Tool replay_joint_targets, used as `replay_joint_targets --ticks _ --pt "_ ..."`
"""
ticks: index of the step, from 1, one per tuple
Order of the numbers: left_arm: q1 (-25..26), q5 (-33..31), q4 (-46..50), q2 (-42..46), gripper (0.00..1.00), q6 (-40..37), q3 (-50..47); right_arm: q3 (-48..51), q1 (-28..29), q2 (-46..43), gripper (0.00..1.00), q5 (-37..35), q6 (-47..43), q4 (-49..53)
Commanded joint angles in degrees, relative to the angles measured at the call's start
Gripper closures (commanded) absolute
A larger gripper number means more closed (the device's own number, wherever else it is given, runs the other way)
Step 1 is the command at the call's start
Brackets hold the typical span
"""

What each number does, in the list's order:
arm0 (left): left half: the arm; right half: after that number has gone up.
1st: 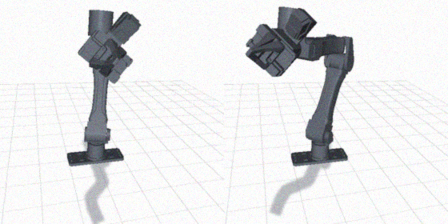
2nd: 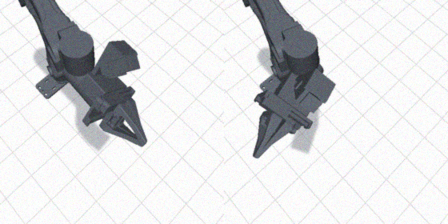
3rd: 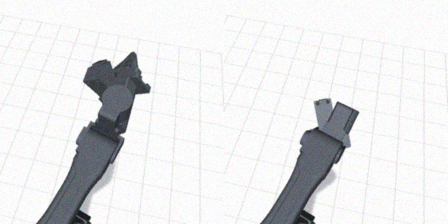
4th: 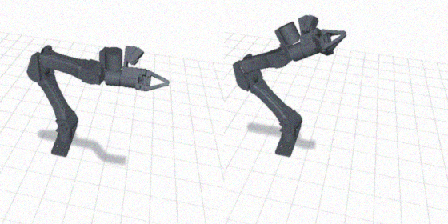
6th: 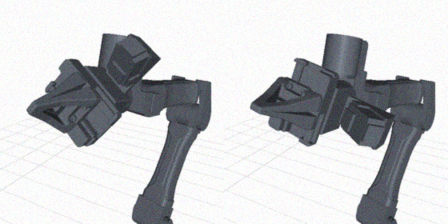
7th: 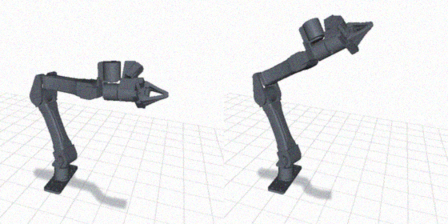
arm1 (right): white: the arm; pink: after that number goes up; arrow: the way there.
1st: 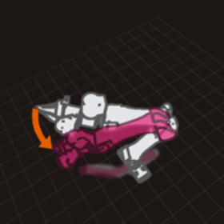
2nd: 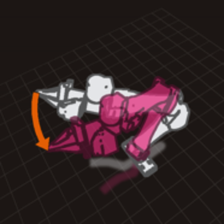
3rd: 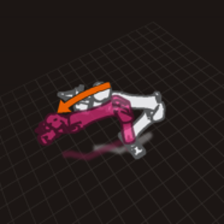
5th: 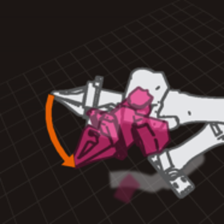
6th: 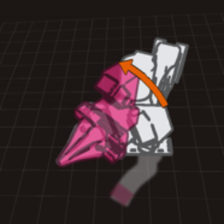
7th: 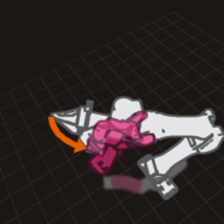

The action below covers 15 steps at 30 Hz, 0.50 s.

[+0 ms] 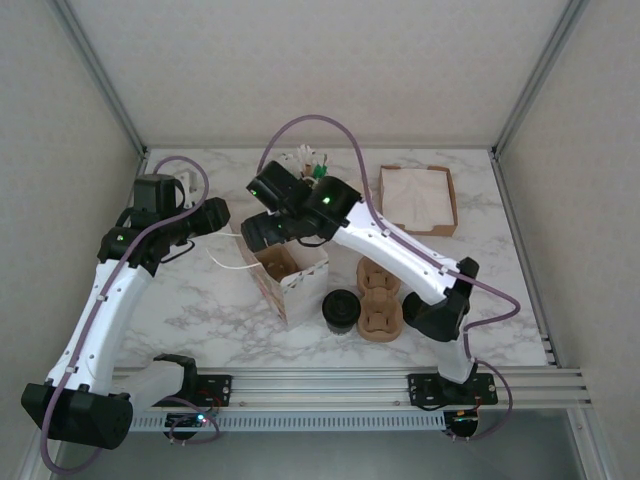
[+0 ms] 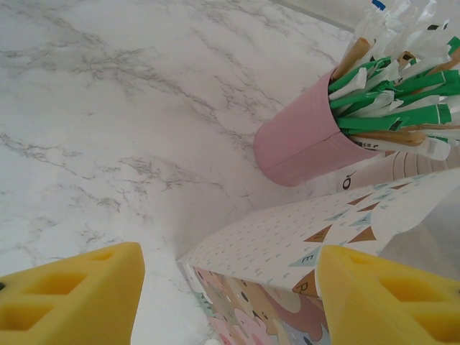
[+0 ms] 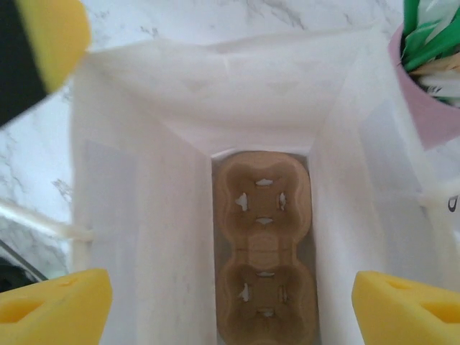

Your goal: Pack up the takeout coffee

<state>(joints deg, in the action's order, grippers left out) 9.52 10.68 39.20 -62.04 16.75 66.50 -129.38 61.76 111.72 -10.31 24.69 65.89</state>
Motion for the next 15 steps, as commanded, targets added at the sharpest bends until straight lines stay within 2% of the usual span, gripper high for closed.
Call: replay_joint_targets --ticks 1,8,15 --pt "-0.6 1.4 0.0 -0.4 0.35 0.5 -0.8 -1.9 0.4 -4.7 0.14 -0.3 -1.4 2.1" --pt "-0.6 1.4 -0.1 -0.4 0.34 0.4 -0.8 2.2 1.6 -11.6 0.17 -2.2 -2.7 2.5" --pt "-0.6 0.9 0.1 -0.2 0.33 0.2 -0.8 15.9 2.8 -24.0 0.19 -4.6 -3.4 0.2"
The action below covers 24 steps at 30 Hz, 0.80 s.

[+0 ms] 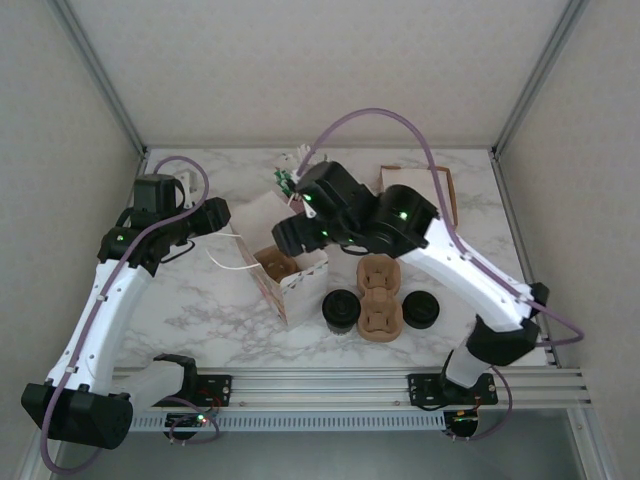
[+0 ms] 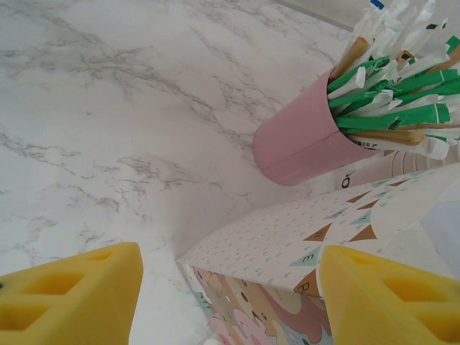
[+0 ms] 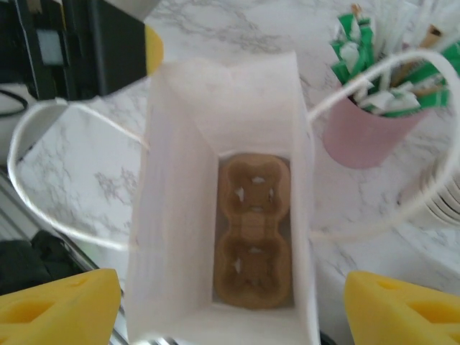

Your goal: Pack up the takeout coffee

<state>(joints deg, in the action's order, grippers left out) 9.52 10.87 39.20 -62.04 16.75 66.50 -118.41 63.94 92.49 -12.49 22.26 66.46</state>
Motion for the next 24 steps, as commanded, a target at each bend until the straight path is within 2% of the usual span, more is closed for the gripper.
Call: replay_joint_targets --ticks 1,6,12,20,24 --pt "-0.6 0.6 0.0 -0.2 0.33 0.3 -0.8 7.7 0.6 -7.0 0.18 -3.0 -0.6 -0.9" --pt "-0.6 0.5 0.1 -0.2 0.33 0.3 -0.8 21.8 0.6 -16.8 0.17 -4.3 4.4 -3.2" --pt "-0.7 0.0 0.3 -0.1 0.32 0.1 -0.8 34.6 1.0 -22.4 0.17 -3.3 13.8 -1.3" --pt "-0.7 0.1 0.3 -0.2 0.31 0.2 -0.8 46.7 4.2 -23.1 0.16 -2.5 23.1 -4.8" --pt "-0.7 0.1 0.3 -0.2 0.31 0.2 -0.9 52.9 5.4 -22.7 0.16 -1.4 26.4 -11.8"
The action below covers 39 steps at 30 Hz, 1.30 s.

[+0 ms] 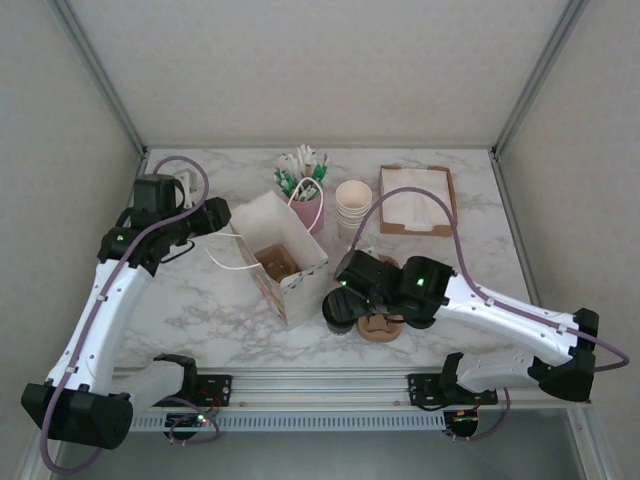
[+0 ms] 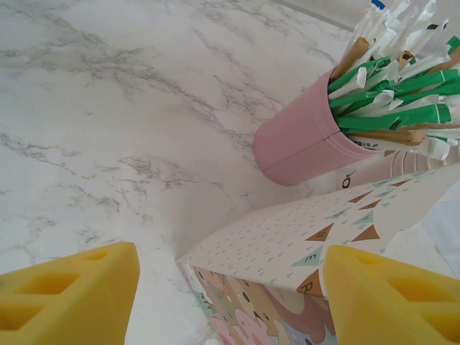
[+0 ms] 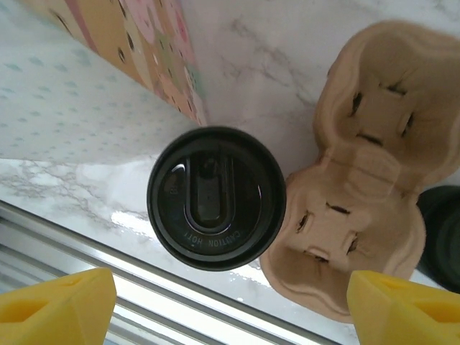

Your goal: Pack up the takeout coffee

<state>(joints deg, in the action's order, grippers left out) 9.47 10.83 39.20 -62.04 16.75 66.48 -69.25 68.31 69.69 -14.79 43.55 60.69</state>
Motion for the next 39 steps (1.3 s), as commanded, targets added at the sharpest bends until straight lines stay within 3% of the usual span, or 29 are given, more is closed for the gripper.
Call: replay_joint_targets --ticks 1,7,39 --pt "-0.7 0.2 0.3 -0.2 0.31 0.2 -0.8 5.1 1.2 0.3 0.17 1.6 5.5 -7.9" --pt "-0.7 0.0 0.4 -0.2 0.31 0.1 -1.0 7.5 1.7 3.4 0.22 0.7 6.5 -11.4" --pt "-0.7 0.4 0.4 -0.7 0.30 0.0 -1.2 4.9 1.7 11.4 0.21 -4.9 4.4 -9.5"
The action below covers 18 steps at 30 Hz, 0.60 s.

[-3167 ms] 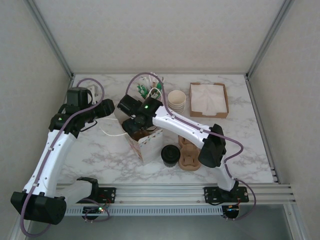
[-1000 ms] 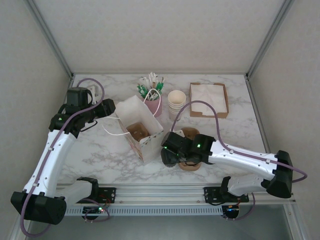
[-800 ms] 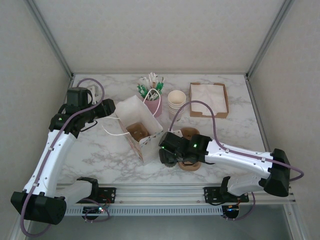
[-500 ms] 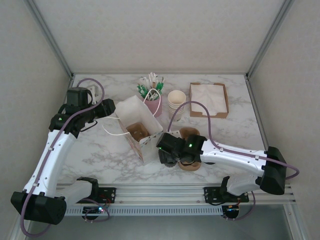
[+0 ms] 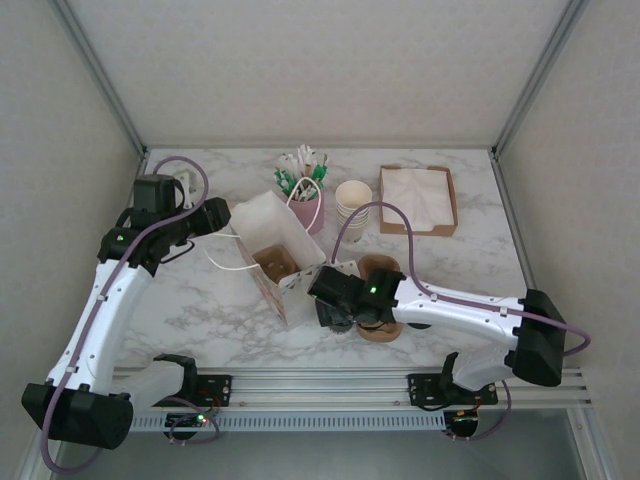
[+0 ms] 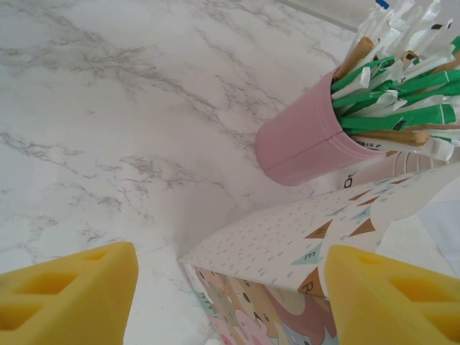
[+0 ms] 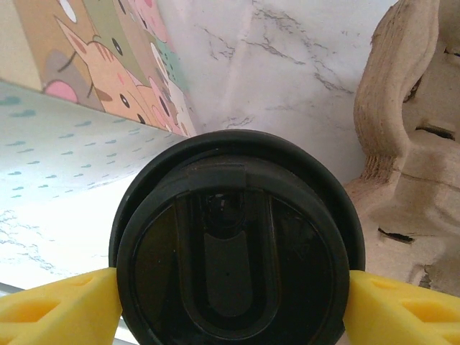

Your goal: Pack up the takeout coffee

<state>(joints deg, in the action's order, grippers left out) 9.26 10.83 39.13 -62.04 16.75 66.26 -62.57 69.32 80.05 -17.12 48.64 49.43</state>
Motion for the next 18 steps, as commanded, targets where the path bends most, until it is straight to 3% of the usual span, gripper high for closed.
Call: replay_joint_targets --ticks 1,18 --pt "-0.5 0.4 0.5 -0.7 0.31 0.0 -1.0 -1.9 0.7 1.1 0.21 -2.5 -0.7 1.8" --pt "-0.5 0.8 0.5 -0.8 0.30 0.0 -1.0 -3.2 1.2 2.3 0.22 -3.4 -0.9 2.8"
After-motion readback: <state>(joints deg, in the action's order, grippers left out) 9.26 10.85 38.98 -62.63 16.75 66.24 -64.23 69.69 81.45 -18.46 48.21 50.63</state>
